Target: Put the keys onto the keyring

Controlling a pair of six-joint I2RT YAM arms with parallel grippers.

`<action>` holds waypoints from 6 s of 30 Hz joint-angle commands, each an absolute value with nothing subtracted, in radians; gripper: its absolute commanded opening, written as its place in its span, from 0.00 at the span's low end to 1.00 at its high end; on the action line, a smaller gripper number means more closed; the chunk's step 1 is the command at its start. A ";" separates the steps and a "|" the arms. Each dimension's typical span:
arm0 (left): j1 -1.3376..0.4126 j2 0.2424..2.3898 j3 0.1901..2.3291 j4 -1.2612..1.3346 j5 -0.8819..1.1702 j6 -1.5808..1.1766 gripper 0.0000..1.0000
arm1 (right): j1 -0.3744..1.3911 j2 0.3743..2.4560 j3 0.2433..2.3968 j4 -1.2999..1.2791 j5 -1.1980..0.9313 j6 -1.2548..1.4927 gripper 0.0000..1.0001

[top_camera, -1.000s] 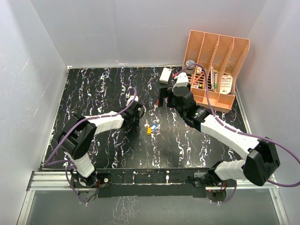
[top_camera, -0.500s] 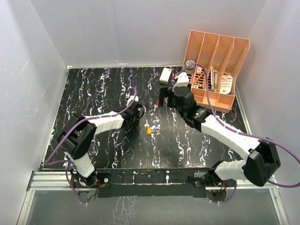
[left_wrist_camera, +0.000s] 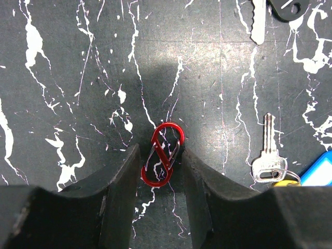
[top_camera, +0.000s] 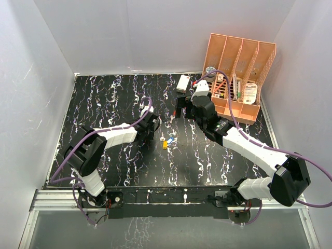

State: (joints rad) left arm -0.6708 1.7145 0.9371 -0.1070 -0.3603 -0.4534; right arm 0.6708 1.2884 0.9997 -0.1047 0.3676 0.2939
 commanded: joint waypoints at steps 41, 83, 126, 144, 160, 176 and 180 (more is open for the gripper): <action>-0.675 1.731 0.976 -0.179 -0.396 -0.436 0.00 | 0.659 1.238 0.994 -0.068 0.380 0.290 0.98; -0.448 1.357 0.739 0.389 0.290 -0.589 0.00 | 0.640 1.195 0.973 -0.096 0.405 0.293 0.98; -0.328 1.611 0.642 1.091 0.854 -0.886 0.00 | 0.622 1.232 0.985 -0.129 0.373 0.310 0.98; -0.198 1.913 0.665 1.784 0.985 -1.310 0.00 | 0.617 1.233 0.968 -0.126 0.336 0.323 0.98; -0.193 1.841 0.677 1.786 1.008 -1.216 0.00 | 0.616 1.287 0.933 -0.106 0.273 0.352 0.97; -0.182 1.794 0.655 1.787 0.898 -1.163 0.00 | 0.616 1.344 0.940 -0.143 0.237 0.374 0.91; -0.182 1.786 0.640 1.787 0.893 -1.162 0.00 | 0.616 1.372 0.949 -0.130 0.219 0.373 0.88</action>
